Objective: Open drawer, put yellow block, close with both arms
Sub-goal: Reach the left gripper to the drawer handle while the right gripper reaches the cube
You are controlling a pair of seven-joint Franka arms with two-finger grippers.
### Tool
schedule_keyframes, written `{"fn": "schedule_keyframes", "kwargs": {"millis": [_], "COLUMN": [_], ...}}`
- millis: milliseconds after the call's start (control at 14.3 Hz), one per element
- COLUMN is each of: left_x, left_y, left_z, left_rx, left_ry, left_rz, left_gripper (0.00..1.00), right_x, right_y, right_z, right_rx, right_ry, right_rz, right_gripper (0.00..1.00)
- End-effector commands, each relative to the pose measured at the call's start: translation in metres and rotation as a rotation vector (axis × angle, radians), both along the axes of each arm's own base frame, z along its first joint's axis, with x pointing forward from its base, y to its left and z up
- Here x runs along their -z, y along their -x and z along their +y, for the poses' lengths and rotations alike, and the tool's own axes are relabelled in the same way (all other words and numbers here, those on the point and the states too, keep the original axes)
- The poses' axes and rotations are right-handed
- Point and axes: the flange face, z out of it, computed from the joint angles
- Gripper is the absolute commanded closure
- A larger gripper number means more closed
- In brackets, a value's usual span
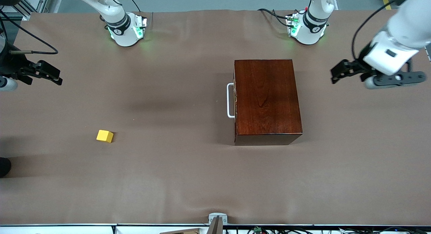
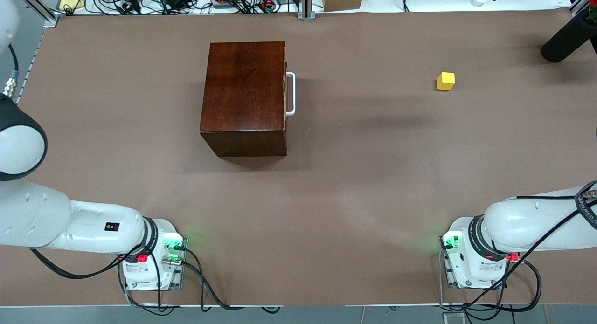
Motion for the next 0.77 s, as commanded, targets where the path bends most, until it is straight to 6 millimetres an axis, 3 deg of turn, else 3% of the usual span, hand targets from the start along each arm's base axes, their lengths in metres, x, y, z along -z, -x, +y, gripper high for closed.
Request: {"fn": "schedule_keyframes", "kwargs": {"millis": [0,279,558,698], "left_x": [0.009,0.031,0.062,0.084], "left_y": [-0.013,-0.01,0.041,0.06], "left_z": [-0.061,-0.163,-0.279,-0.323], "left_rx": [-0.044,-0.059,-0.03,-0.029], "left_ry": [0.038,0.077,0.032,0.01], "left_rz": [0.019,0.053,0.022,-0.001], "left_gripper": [0.0,0.0,0.0,0.0], "right_x": [-0.004,-0.004,-0.004,-0.004], "right_y": [-0.003,-0.003,-0.003,-0.003], "right_z": [0.003,0.003,0.003,0.003], "right_rx": [0.013,0.013,0.013,0.013], "right_ry": [-0.002,-0.002,-0.002,-0.002], "right_rz": [-0.004,-0.004,-0.004,-0.004], "right_gripper": [0.0,0.0,0.0,0.0]}}
